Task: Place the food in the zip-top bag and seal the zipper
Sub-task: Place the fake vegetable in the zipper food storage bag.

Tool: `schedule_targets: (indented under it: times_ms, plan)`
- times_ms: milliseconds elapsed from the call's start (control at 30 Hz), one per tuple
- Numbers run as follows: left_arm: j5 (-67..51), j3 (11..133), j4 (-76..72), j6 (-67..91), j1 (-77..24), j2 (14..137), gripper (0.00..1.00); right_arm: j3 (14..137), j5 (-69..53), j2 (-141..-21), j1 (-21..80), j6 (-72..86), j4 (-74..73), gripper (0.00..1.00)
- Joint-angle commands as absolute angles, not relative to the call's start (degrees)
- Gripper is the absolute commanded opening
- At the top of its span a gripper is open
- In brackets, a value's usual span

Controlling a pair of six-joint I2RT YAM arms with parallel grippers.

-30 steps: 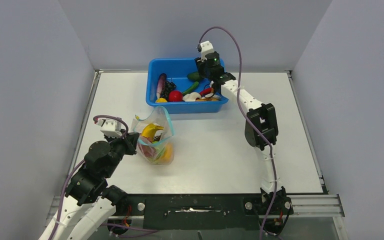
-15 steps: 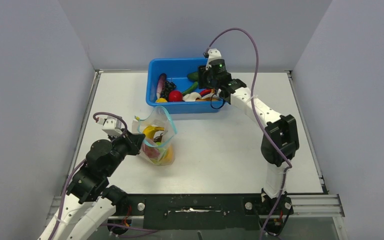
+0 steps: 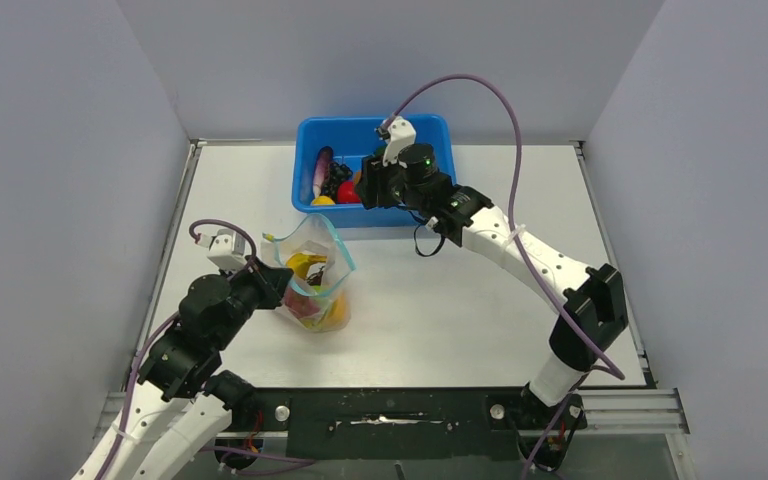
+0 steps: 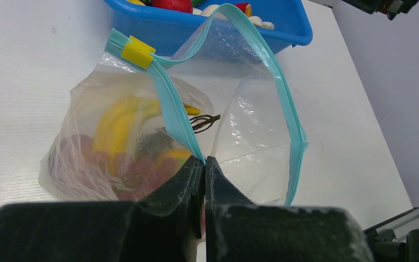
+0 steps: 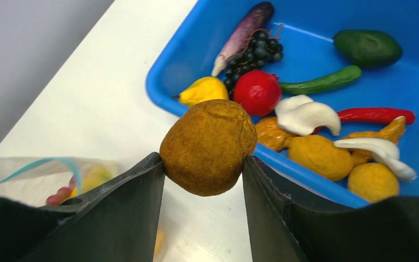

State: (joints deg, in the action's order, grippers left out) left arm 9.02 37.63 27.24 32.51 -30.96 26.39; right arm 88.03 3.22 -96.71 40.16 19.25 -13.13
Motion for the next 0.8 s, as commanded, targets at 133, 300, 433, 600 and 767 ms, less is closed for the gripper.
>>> schedule_targets:
  times_ms: [133, 300, 433, 600, 767]
  plan:
    - [10.6, 37.9, 24.7, 33.6, -30.7, 26.9, 0.0, 83.4, -4.9, -88.5, 43.5, 24.8, -5.7, 0.21]
    - [10.6, 37.9, 24.7, 33.6, -30.7, 27.1, 0.0, 78.9, -14.7, -86.4, 42.8, 28.0, 0.4, 0.21]
    - [10.8, 37.9, 24.7, 33.6, -30.6, 27.0, 0.0, 75.0, -19.4, -84.9, 42.4, 32.6, 5.8, 0.21]
    - [11.2, 37.9, 24.7, 33.7, -30.7, 26.6, 0.0, 71.8, -25.2, -84.4, 42.8, 37.1, 11.2, 0.21]
    - [11.2, 36.5, 24.4, 33.7, -30.7, 26.4, 0.0, 69.8, -26.8, -84.1, 43.8, 39.3, 13.4, 0.21]
